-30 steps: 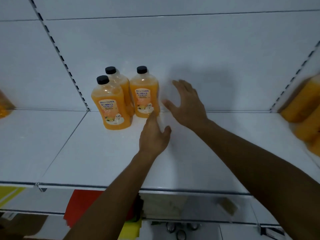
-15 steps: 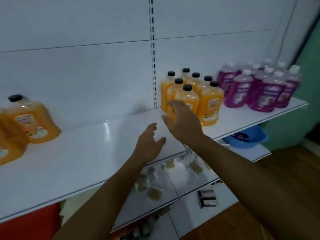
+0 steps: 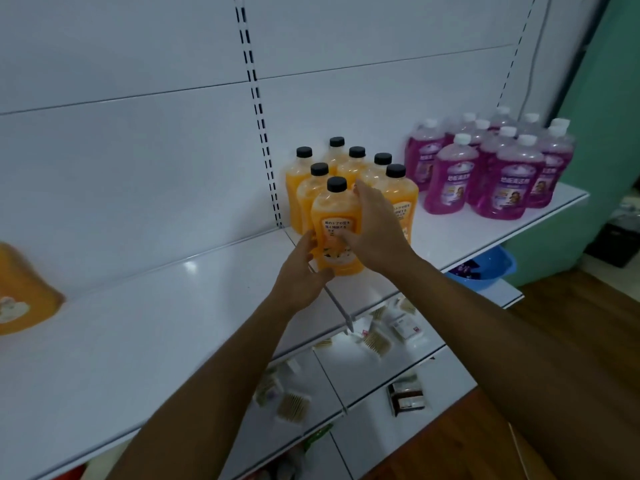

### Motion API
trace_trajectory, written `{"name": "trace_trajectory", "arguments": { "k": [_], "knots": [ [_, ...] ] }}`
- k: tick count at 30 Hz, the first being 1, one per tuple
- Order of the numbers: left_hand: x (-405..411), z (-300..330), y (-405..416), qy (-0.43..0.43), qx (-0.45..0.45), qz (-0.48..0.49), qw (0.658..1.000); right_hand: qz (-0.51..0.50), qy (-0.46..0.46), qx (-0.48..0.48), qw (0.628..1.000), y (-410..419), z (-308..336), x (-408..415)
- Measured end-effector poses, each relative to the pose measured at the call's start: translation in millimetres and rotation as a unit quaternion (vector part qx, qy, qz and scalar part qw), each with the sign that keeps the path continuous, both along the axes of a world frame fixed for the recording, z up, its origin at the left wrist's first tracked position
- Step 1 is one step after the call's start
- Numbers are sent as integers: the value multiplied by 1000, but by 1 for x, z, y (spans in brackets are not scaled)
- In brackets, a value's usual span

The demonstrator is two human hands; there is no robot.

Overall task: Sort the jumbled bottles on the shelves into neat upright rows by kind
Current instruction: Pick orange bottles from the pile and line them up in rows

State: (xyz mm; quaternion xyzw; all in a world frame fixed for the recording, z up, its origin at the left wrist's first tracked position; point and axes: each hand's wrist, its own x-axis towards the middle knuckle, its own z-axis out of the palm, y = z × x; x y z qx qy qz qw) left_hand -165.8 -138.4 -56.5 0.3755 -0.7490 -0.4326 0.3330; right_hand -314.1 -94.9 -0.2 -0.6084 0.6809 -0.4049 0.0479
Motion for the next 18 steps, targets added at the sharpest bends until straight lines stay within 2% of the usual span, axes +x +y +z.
{"name": "trace_trajectory", "arguments": {
  "k": [2,5,11,14,18],
  "knots": [
    [-1,-4,-5,9,-3,-8,1000,-6,32,13,999,-6,3,-3],
    [2,-5,-7,17,-10,-9,1000,29,14,2,999,-8,7,-1],
    [35,-3,-7,55,-47,56,996,94,22,-19,995,-13,21,34],
    [70,6,-6,88,-59,75,992,119,-31,-30,992,-24,31,67],
    [136,10,-9,79,-53,140,986,172,-94,-31,980,-43,32,129]
  ]
}}
